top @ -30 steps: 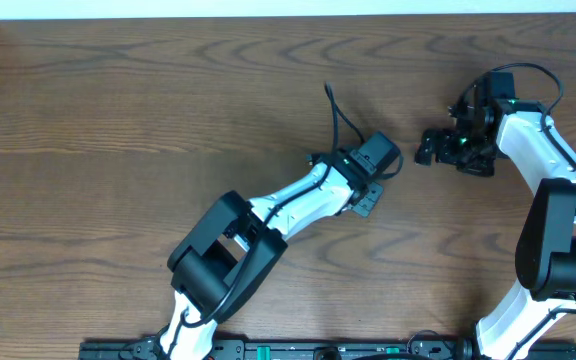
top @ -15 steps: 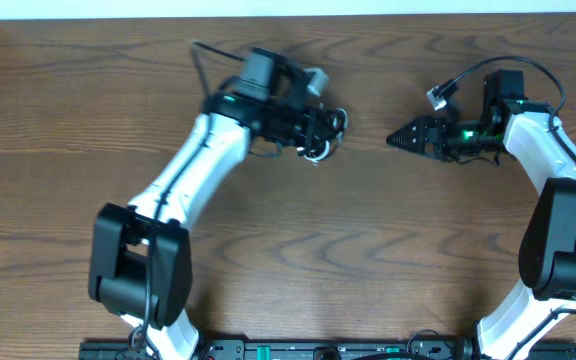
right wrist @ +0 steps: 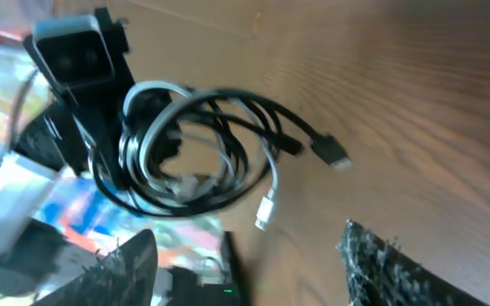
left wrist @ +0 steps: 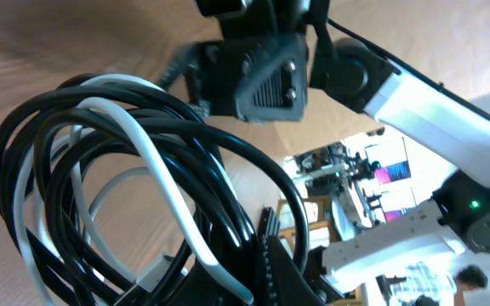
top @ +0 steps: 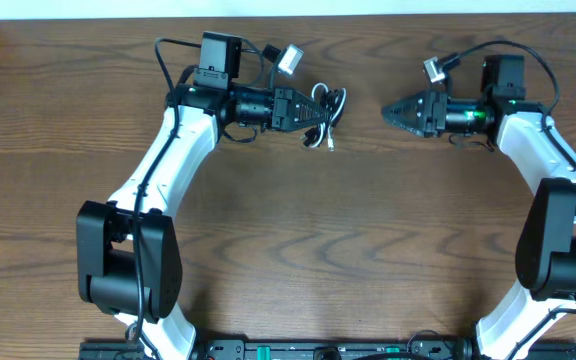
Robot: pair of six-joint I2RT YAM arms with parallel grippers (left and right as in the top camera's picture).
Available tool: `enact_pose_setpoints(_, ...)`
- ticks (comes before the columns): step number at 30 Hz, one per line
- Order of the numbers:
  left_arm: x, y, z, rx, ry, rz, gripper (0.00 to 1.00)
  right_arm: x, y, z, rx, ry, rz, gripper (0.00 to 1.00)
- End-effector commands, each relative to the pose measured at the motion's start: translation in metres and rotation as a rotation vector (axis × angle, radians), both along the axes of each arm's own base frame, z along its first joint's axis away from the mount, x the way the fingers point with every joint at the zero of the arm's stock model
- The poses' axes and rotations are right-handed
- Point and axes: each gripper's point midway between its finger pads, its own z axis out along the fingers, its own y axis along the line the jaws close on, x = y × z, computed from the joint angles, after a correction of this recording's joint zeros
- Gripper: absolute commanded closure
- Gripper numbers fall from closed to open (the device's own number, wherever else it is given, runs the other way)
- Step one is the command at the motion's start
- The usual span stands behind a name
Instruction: Untangle cables
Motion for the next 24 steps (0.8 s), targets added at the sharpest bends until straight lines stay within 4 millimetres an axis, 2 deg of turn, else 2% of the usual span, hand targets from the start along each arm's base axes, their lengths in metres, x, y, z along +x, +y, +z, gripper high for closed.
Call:
enact_pose_setpoints(1, -0.009, -0.007, 0.01, -0.05, -0.061, -0.063, 0.93, -0.004, 0.014, 0.011, 0.075, 0.162, 0.037, 0.38)
enact_pose_setpoints(6, -0.014, -0.014, 0.01, -0.053, -0.096, -0.089, 0.92, -0.001, 0.028, 0.022, 0.091, 0.157, 0.07, 0.43)
enact_pose_setpoints(12, -0.013, -0.014, 0.01, -0.051, -0.097, -0.087, 0.92, -0.011, 0.048, 0.041, 0.133, 0.059, 0.181, 0.46)
enact_pose_setpoints(16, -0.013, -0.013, 0.01, -0.051, -0.097, -0.086, 0.93, -0.015, 0.055, 0.041, 0.134, 0.057, 0.201, 0.62)
enact_pose_setpoints(22, -0.013, -0.013, 0.01, -0.051, -0.096, -0.086, 0.92, -0.02, 0.066, 0.041, 0.13, 0.058, 0.224, 0.63)
enact_pose_setpoints(24, -0.013, -0.013, 0.01, -0.051, -0.097, -0.086, 0.93, -0.02, 0.067, 0.041, 0.131, 0.059, 0.227, 0.66)
